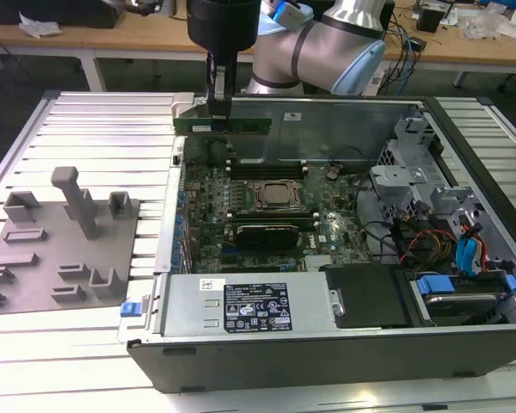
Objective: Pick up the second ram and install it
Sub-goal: 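Pick up the second ram and move it above second insertion slot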
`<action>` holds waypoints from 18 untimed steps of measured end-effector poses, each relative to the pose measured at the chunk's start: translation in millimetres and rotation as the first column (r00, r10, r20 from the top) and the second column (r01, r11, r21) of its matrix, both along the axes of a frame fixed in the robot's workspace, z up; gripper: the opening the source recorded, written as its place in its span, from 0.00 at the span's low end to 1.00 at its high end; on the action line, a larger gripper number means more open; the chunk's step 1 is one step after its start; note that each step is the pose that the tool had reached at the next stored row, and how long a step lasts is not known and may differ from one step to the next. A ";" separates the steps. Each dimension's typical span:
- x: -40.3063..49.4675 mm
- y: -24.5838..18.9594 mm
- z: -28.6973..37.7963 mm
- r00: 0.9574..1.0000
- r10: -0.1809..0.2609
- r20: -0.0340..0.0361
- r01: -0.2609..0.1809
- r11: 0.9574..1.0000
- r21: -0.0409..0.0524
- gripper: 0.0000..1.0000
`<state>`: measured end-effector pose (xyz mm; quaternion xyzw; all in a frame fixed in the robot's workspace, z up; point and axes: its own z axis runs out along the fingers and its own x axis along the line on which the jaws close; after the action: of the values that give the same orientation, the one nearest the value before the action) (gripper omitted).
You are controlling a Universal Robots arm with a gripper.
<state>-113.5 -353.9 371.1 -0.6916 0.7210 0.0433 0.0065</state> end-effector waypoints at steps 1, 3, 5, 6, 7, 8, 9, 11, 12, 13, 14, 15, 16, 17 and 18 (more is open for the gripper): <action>2.6 0.0 -0.5 1.000 0.000 0.000 0.000 1.000 0.000 0.14; 13.1 0.0 -1.5 1.000 0.000 0.000 0.000 1.000 0.000 0.14; 24.5 0.0 -2.0 1.000 0.000 0.000 0.000 1.000 0.000 0.14; 29.5 0.0 -2.1 1.000 0.000 0.000 0.000 1.000 0.000 0.14; 33.5 0.0 -2.4 1.000 0.000 0.000 0.000 1.000 0.000 0.14; 36.9 0.0 -2.5 1.000 0.000 0.000 0.000 1.000 0.000 0.14; 42.7 0.0 -2.9 1.000 0.000 0.000 0.000 1.000 0.000 0.14; 50.0 0.0 -3.6 1.000 0.000 0.000 0.000 1.000 0.000 0.14; 52.2 0.0 -3.8 1.000 0.000 0.000 0.000 1.000 0.000 0.14; 53.6 0.0 -3.9 1.000 0.000 0.000 0.000 1.000 -0.001 0.14; 56.2 0.0 -4.2 1.000 0.000 0.000 0.000 1.000 0.000 0.14; 57.8 0.0 -4.4 1.000 0.000 0.000 0.000 1.000 0.000 0.14; 59.4 0.0 -4.6 1.000 0.000 0.000 0.000 1.000 -0.001 0.14; 62.3 0.0 -5.0 1.000 0.000 0.000 0.000 1.000 0.000 0.14; 64.8 0.0 -5.4 1.000 0.000 0.000 0.000 1.000 0.000 0.14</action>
<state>-48.6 -353.9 365.8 -0.6916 0.7210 0.0431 0.0063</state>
